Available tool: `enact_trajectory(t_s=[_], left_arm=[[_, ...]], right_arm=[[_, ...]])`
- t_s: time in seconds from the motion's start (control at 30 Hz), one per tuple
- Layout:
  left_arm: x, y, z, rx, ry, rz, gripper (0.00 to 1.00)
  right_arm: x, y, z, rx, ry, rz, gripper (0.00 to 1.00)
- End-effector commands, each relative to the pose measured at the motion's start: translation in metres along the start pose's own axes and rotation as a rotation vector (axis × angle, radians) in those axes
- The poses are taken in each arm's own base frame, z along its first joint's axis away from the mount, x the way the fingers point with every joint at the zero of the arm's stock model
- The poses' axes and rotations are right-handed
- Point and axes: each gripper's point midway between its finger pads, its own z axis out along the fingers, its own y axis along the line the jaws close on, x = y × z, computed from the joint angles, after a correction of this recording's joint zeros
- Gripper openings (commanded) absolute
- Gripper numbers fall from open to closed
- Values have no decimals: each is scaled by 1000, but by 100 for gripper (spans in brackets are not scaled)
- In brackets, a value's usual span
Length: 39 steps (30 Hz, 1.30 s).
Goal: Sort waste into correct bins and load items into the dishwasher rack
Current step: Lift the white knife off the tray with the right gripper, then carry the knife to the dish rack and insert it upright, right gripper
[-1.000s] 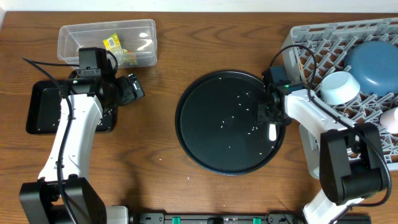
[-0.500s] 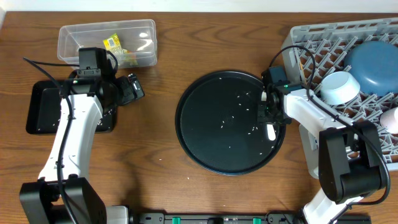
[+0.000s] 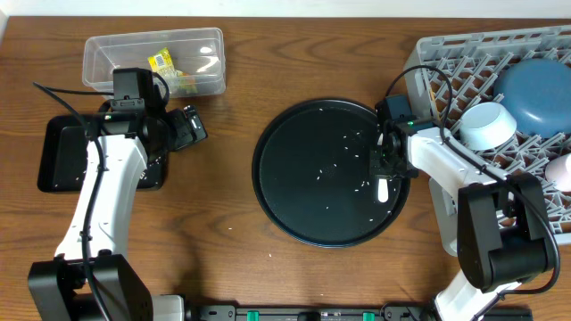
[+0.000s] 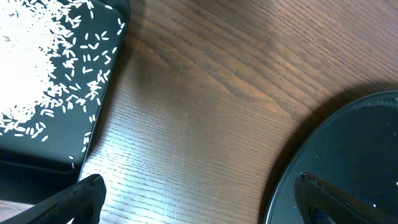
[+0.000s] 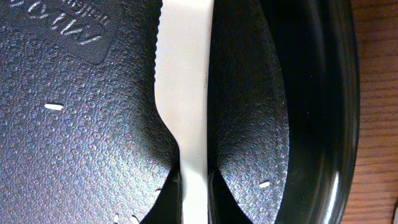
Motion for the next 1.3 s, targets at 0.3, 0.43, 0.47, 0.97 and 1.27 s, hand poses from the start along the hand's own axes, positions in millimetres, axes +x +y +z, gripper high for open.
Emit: enact_trajectory(t_s=[0.3,0.43,0.47,0.97,1.27], left_arm=[[0,4,1,-15,1,-3,98],[0,4,1,-16,1,-3,98],[0,4,1,-15,1,-3,98],[0,4,1,-16,1,-3,97],[-1,4,1,-14,-3,-2,98]], right_arm=[[-2,16,-8,-51,24,-9,1],[-13,18,-27,-63,10,-3,1],[-16,18,-33,-64,6,-5,1],[-63,10,-93,-95,-77,-1,1],[-129,-46,-188,-81,-289,-39,1]])
